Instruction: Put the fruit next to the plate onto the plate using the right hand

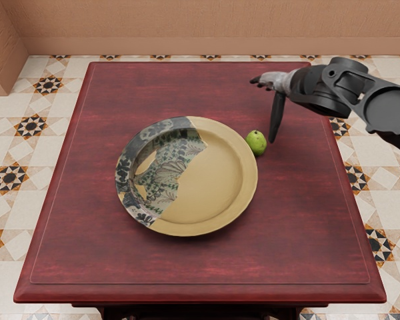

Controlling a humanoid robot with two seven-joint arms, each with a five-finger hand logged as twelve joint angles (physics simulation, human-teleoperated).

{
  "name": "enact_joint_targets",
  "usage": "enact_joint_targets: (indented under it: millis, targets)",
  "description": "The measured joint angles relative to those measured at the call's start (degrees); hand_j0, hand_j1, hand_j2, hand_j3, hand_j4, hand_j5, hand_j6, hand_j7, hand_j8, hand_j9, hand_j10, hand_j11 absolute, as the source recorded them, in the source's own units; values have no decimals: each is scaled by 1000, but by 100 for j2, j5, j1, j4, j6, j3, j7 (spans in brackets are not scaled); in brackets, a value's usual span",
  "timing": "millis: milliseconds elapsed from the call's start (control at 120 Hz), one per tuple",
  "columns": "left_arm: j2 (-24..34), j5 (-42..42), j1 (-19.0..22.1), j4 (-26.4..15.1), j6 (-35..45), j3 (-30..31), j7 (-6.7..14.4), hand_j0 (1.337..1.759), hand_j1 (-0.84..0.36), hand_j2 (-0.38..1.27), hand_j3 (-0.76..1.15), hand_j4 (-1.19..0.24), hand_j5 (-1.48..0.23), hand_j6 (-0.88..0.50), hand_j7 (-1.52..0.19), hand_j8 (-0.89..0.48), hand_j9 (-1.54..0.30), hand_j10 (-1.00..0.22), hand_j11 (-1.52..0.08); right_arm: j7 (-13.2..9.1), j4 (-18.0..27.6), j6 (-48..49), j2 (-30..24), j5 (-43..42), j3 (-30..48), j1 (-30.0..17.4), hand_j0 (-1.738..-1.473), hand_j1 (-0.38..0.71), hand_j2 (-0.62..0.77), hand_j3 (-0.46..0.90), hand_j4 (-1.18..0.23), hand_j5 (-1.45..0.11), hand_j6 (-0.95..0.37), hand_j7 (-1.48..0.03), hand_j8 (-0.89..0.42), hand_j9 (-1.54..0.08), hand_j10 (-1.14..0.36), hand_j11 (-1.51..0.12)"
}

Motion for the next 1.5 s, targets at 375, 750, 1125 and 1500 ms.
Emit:
enact_joint_targets:
  millis: [375,750,1125,1500]
  targets:
    - [0,0,0,3,0,7,1,1658,334,2,0,-13,-17,-13,-17,-13,-17,-13,-17,10,558,266,-640,253,7,-415,-1658,-349,1,0,-2,0,-3,0,-2,0,-2,0]
    - [0,0,0,1,2,7,-1,1658,334,2,0,-13,-17,-13,-17,-13,-17,-13,-17,1727,735,781,-1397,574,-10,-727,-1658,-349,1,0,-2,0,-3,0,-2,0,-2,0]
    - [0,-2,0,-5,0,7,0,1658,334,3,0,-13,-17,-13,-17,-13,-17,-13,-17,3238,587,-754,-1152,346,-353,-785,-1658,-349,1,0,-2,0,-3,0,-2,0,-2,0]
    - [0,-3,0,-6,0,7,1,1658,334,3,0,-13,-17,-13,-17,-13,-17,-13,-17,3750,219,603,-1298,811,-1099,-476,-1658,-349,1,0,-2,0,-3,0,-2,0,-2,0]
